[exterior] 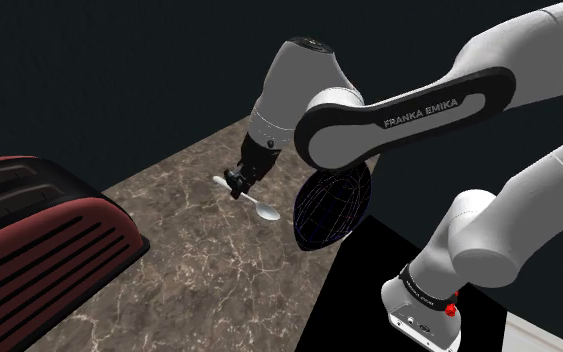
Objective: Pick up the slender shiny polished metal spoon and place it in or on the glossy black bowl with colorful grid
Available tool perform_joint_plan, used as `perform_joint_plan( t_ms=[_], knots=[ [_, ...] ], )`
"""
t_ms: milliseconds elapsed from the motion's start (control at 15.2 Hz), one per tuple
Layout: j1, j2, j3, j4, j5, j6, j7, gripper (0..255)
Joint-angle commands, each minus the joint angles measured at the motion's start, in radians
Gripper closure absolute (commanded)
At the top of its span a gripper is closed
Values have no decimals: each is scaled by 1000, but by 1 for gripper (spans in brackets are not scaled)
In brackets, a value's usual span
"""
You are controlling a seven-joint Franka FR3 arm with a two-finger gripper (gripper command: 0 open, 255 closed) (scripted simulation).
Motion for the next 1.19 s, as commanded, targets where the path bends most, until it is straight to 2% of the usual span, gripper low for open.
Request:
perform_joint_plan(
  t_ms=[0, 726, 1122],
  knots=[
    [1, -12, -2, 17, 3, -29, -1, 255],
    [2, -60, -19, 119, 11, -178, -9, 255],
    [5, -268, -125, -57, 66, -217, -147, 255]
  ],
)
